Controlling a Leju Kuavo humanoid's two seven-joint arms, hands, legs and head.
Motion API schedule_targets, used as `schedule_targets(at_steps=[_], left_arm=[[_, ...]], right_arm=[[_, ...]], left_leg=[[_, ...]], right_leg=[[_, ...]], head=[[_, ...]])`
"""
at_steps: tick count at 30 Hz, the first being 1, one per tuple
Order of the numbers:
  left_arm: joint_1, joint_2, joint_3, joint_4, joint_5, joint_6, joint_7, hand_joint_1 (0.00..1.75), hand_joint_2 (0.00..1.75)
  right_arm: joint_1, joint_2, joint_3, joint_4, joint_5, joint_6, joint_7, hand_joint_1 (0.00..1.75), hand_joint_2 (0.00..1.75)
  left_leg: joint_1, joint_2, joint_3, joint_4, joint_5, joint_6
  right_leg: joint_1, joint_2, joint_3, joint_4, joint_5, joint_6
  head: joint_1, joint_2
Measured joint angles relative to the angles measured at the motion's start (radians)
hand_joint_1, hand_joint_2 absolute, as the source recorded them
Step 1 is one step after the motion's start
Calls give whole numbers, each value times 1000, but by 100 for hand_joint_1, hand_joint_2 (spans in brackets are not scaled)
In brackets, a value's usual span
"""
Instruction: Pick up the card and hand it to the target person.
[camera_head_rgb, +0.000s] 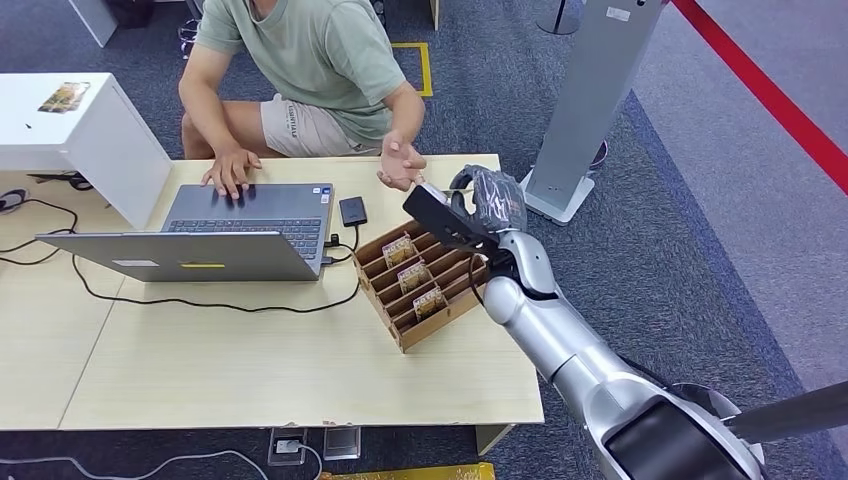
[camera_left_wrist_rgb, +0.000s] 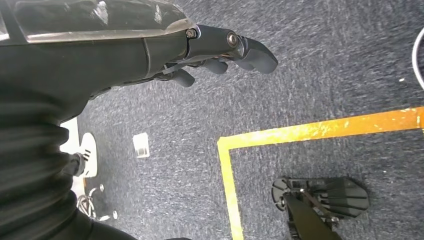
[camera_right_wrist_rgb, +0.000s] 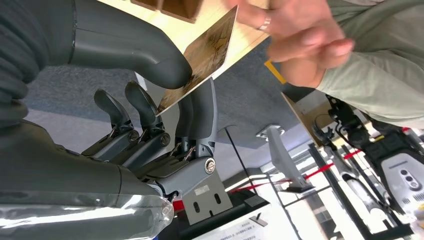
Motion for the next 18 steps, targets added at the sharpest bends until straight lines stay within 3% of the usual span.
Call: schedule_targets(at_steps=[10,18], left_arm=[[-16,1,-11,0,3,6,10,0,175],[-12,4,-23,0,3,1,11,0,175]], right_arm=[[-132,96,11,189,24,47,87,150,175],[-176,132,29,268,31,59,105,150,175]], left_leg=[[0,0,-1,0,0,0],[0,0,0,0,0,0]], right_leg=[[0,0,0,0,0,0],[0,0,0,0,0,0]], head=[[0,0],[0,0]])
